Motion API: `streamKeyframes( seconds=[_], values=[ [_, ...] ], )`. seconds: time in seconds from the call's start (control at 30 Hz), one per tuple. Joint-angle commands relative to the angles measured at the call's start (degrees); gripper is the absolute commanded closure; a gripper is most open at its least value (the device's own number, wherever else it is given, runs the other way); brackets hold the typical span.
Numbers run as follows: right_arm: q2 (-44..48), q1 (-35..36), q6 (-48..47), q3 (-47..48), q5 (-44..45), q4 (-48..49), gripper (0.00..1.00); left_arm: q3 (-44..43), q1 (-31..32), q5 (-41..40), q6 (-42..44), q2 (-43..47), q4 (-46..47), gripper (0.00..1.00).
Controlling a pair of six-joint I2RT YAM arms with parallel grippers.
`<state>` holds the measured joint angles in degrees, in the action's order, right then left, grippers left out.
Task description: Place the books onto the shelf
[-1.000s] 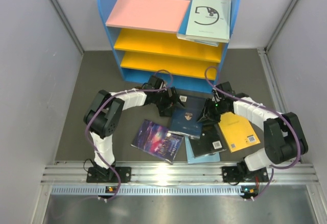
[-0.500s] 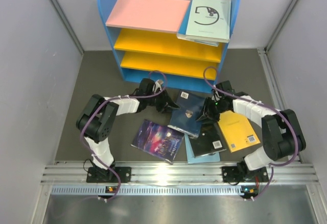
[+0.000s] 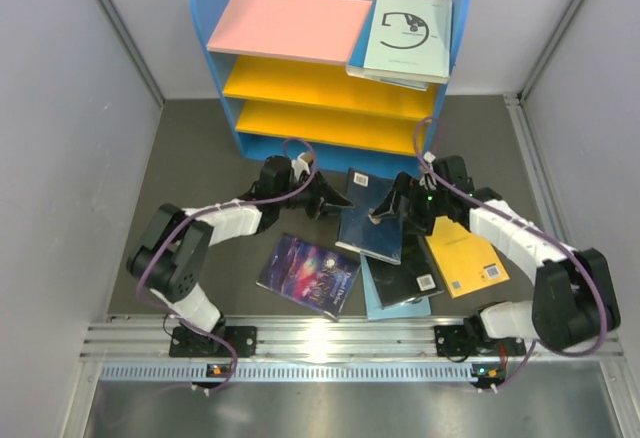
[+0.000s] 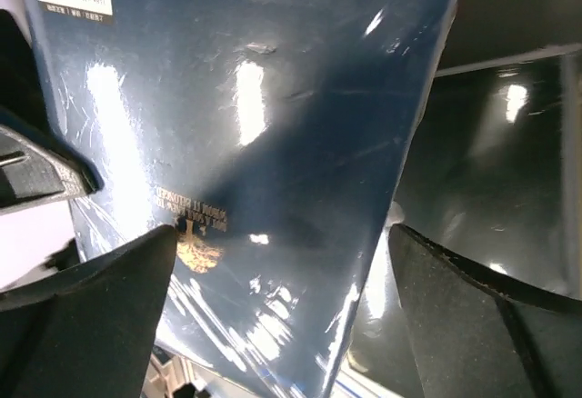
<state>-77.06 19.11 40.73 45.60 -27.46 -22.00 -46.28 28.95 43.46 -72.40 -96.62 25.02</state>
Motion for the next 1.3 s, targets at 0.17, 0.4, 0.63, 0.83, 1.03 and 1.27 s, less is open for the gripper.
streamKeyframes(
  seconds=[0.17,0.4,0.63,0.83,1.03,1.27],
  values=[
    [11.48,0.4,5.14,-0.43,-2.42,3.81,0.0,-0.12,-5.65,3.03,-7.57,15.57,6.71,1.0],
    [16.76,0.57,16.03,-2.45,-7.51,12.92,0.0,1.8,-7.42,1.28,-15.74,19.18,14.35,1.0],
    [18.26,3.3,23.25,-0.17,-9.8,23.04,0.26,5.06,-7.5,-1.01,-24.98,19.89,27.54,1.0],
    [20.89,3.56,24.57,3.16,-9.8,22.79,0.87,4.27,-7.5,-0.84,-23.75,21.9,24.66,1.0],
    [23.62,4.43,18.79,12.37,-7.79,10.8,1.0,2.08,-7.59,0.3,-16.21,26.38,13.33,0.91],
    [21.25,8.57,9.2,27.25,-7.6,-0.41,1.0,2.51,-11.72,-0.39,-5.4,35.17,-4.96,0.2]
  ],
)
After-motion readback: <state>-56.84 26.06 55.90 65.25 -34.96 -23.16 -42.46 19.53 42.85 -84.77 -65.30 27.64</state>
